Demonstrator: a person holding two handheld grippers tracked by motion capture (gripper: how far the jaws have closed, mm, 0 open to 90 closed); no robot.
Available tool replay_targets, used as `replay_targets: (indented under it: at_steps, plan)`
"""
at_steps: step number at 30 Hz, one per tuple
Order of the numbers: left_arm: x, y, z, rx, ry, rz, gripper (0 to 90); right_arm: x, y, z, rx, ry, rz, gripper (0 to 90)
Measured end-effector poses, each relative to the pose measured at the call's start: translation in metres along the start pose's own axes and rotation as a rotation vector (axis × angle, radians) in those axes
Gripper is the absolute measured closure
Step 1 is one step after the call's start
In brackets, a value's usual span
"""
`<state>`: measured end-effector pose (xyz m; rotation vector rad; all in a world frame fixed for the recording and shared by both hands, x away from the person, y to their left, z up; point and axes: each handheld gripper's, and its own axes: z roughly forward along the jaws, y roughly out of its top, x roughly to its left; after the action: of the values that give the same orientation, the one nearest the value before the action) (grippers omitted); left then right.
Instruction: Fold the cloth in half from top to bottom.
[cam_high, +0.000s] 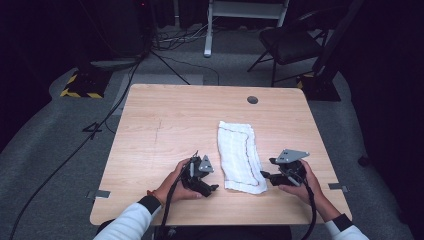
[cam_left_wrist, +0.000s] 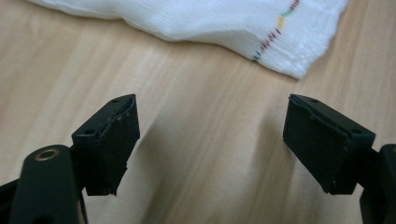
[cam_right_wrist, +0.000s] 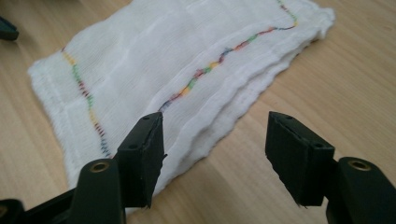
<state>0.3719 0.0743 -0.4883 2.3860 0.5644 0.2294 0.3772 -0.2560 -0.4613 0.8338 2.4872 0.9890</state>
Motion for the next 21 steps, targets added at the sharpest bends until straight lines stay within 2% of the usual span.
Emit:
replay_targets:
  at_steps: [1,3,4,6,10,13,16,21]
  plan:
    - [0.003,0.001,-0.002,-0.017,0.009,0.001,20.2,-0.008,0.004,0.001,-0.016,-0.010,0.015,39.1]
    - [0.009,0.006,-0.004,-0.017,0.034,-0.007,20.2,-0.011,0.007,0.001,-0.021,-0.011,0.024,39.1]
    - [0.014,0.009,-0.005,-0.029,0.052,-0.030,20.3,-0.015,0.010,0.002,-0.030,-0.011,0.034,39.2]
    - [0.021,0.014,-0.007,-0.042,0.072,-0.040,21.7,-0.021,0.018,0.006,-0.034,-0.035,0.030,39.3]
    - [0.039,0.028,-0.011,-0.057,0.141,-0.027,22.4,-0.033,0.032,0.015,-0.036,-0.056,0.018,40.4]
    - [0.055,0.041,-0.010,-0.080,0.168,-0.052,22.7,-0.045,0.049,0.027,-0.037,-0.058,0.024,41.1]
    - [0.071,0.054,-0.004,-0.089,0.170,-0.082,22.5,-0.050,0.058,0.035,-0.029,-0.052,0.031,40.9]
    - [0.092,0.071,0.015,-0.066,0.186,-0.100,22.2,-0.059,0.074,0.051,-0.017,-0.063,0.029,41.4]
